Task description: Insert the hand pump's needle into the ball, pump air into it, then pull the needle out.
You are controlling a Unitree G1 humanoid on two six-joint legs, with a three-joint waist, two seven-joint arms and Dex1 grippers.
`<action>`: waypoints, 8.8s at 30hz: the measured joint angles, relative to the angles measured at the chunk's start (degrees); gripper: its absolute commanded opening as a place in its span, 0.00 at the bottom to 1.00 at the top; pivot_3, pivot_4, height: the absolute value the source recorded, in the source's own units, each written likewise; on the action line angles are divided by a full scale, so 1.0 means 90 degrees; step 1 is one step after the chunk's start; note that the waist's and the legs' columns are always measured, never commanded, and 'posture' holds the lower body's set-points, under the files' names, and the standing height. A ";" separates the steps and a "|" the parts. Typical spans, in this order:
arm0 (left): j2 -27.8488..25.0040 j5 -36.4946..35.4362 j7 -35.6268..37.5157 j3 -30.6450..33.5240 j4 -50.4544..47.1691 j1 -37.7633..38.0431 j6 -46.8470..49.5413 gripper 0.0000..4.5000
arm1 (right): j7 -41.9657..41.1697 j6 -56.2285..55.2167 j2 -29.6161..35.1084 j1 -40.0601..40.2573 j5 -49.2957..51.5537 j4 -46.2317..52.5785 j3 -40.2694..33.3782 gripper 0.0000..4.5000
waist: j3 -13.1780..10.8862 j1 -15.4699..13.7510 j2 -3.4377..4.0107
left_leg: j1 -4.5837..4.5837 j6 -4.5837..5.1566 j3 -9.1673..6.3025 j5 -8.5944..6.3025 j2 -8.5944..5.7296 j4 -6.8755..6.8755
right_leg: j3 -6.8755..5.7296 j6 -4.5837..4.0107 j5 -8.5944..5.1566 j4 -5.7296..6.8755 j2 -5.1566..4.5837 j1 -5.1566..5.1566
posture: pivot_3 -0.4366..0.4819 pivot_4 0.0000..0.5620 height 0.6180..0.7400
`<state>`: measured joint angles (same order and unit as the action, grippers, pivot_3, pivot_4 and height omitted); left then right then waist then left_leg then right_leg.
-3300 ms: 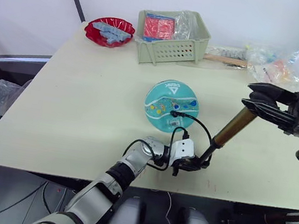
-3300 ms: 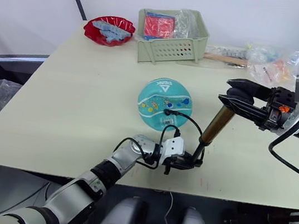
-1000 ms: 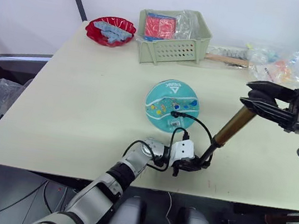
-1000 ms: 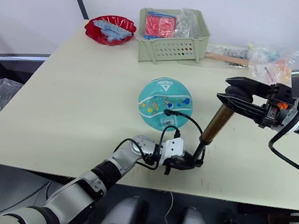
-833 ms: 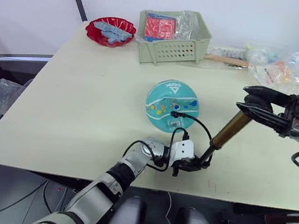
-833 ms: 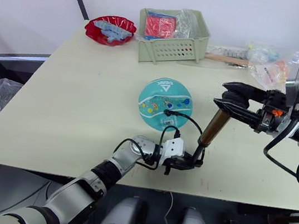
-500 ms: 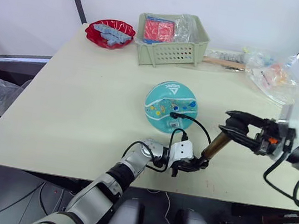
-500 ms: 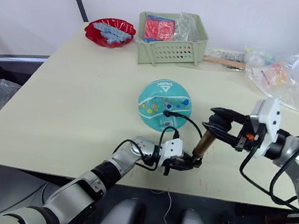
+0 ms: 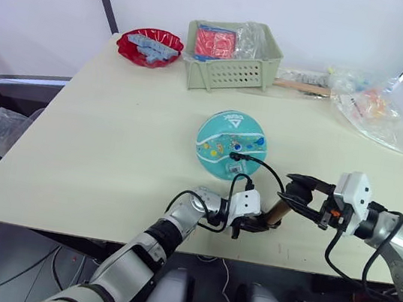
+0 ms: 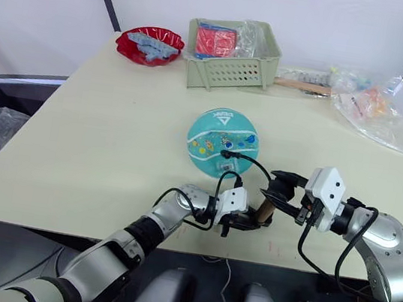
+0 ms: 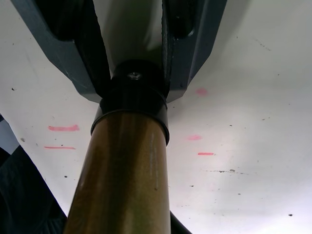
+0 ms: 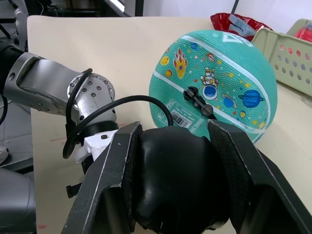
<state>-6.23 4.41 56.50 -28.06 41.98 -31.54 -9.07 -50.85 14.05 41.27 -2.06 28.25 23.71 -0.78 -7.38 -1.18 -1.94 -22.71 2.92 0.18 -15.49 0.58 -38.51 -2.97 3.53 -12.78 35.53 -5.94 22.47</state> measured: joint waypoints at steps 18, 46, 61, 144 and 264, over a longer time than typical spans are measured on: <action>0.0144 -0.0003 -0.0002 0.0031 0.0095 -0.0108 -0.0113 0.24 | 0.0012 0.2319 0.0843 -0.1745 0.2101 0.0142 -0.1211 0.36 | -0.0113 -0.0125 0.0081 | -0.0026 0.0002 -0.0009 0.0001 -0.0012 -0.0013 | -0.0013 -0.0015 0.0014 -0.0002 -0.0006 0.0010 | 0.48 0.27 0.98; 0.0169 0.0006 -0.0184 0.0034 0.0155 -0.0058 -0.0120 0.24 | -0.0127 0.2018 0.1183 -0.1161 0.2078 0.0505 -0.1570 0.36 | -0.0091 -0.0107 0.0049 | -0.0014 0.0000 -0.0022 0.0000 -0.0009 -0.0013 | -0.0021 0.0010 -0.0001 -0.0004 -0.0004 -0.0005 | 0.48 0.27 0.98; 0.0161 0.0015 -0.0235 0.0000 0.0164 -0.0020 -0.0120 0.24 | -0.0227 0.0025 0.0054 -0.0257 0.0040 -0.0392 -0.0026 0.36 | -0.0047 -0.0109 0.0011 | -0.0010 -0.0002 -0.0030 -0.0001 -0.0002 -0.0012 | -0.0024 0.0007 -0.0002 -0.0007 -0.0006 -0.0010 | 0.48 0.27 0.98; 0.0190 0.0041 -0.0389 -0.0131 0.0163 -0.0037 -0.0168 0.24 | -0.0247 0.0622 0.0300 -0.0215 0.0561 -0.0196 -0.0607 0.36 | -0.0016 -0.0114 0.0062 | -0.0047 0.0140 0.0188 -0.0091 0.0002 -0.0089 | -0.0176 0.0125 0.0164 -0.0127 -0.0217 0.0024 | 0.48 0.27 0.98; 0.0232 0.0097 -0.0378 -0.0098 0.0388 -0.0029 -0.0353 0.24 | -0.0507 0.0065 0.0532 -0.0205 0.0203 -0.0313 -0.0524 0.36 | 0.0010 -0.0106 0.0078 | -0.0023 0.0112 0.0121 -0.0086 0.0007 -0.0078 | -0.0243 0.0150 0.0152 -0.0185 -0.0202 -0.0047 | 0.48 0.27 0.98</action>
<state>-4.15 5.28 53.10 -28.94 45.47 -31.80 -12.24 -55.41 14.64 46.05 -3.90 30.08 20.90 -5.50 -7.28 -2.13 -1.24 -22.92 3.92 1.27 -16.27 0.64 -39.22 -5.16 4.87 -11.41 33.86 -7.76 22.05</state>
